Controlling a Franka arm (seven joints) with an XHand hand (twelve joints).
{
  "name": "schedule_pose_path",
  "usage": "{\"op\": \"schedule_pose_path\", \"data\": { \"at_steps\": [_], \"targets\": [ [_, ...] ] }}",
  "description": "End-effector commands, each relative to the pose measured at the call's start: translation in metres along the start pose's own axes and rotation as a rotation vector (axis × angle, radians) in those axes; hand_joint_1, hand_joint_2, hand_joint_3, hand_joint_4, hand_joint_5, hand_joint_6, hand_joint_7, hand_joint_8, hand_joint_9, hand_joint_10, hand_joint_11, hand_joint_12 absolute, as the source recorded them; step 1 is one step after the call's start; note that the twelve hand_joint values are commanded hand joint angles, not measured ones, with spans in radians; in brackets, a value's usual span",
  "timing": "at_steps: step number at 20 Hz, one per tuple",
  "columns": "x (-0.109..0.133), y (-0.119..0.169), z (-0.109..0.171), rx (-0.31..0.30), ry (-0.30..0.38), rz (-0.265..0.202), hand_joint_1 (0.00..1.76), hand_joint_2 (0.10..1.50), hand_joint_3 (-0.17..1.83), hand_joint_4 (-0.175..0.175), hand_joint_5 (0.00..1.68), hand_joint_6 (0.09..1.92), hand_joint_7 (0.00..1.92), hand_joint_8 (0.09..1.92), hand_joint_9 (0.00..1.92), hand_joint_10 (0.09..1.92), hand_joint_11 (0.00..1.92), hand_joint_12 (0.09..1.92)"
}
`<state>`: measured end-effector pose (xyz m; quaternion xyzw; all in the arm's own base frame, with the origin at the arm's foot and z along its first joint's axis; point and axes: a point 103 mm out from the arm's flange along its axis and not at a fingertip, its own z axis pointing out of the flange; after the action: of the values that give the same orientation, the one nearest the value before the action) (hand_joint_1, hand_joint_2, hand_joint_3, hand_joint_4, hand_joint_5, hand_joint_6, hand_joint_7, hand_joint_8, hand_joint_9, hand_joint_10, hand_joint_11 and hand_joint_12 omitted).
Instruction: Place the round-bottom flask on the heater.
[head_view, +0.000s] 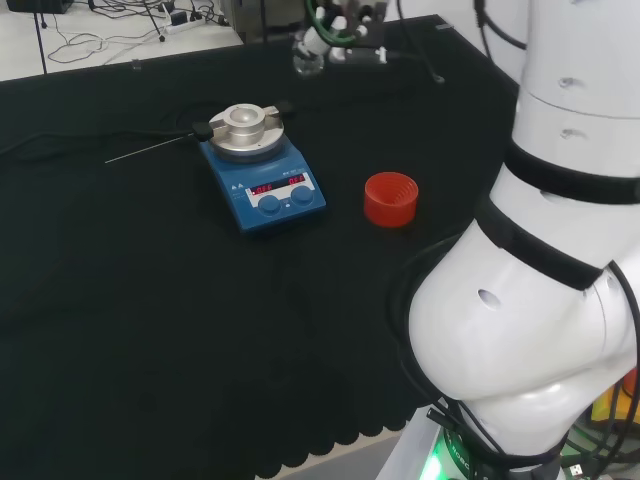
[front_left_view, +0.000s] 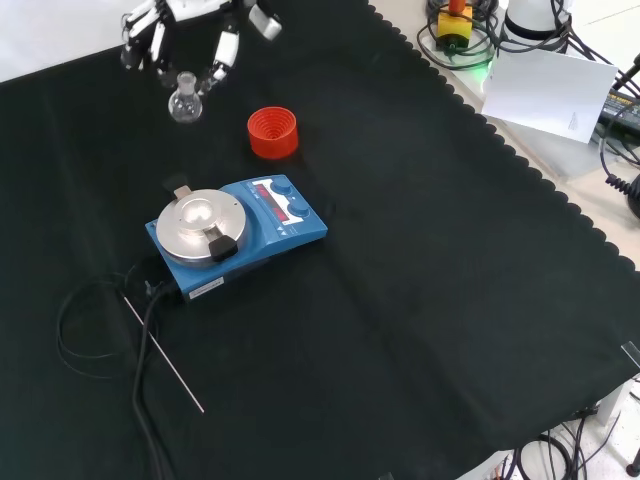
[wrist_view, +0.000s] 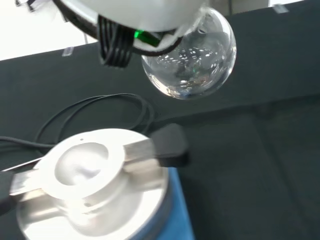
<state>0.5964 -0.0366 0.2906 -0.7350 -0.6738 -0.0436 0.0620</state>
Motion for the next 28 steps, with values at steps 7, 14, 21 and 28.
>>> {"op": "schedule_pose_path", "data": {
  "at_steps": [7,14,21,28],
  "targets": [
    [0.075,0.019,0.046,0.104,0.004,-0.111,1.14,0.64,0.77,0.018,1.19,0.88,0.32,0.66,0.59,0.60,0.25,1.37],
    [0.078,0.025,0.060,0.128,0.003,-0.114,1.14,0.64,0.77,0.017,1.18,0.88,0.32,0.66,0.59,0.60,0.25,1.37],
    [0.080,0.034,0.074,0.164,0.011,-0.113,1.14,0.64,0.78,0.016,1.18,0.89,0.32,0.66,0.58,0.60,0.25,1.37],
    [0.079,0.040,0.089,0.181,0.004,-0.114,1.14,0.64,0.78,0.015,1.18,0.89,0.32,0.66,0.58,0.60,0.25,1.37]
  ]
}}
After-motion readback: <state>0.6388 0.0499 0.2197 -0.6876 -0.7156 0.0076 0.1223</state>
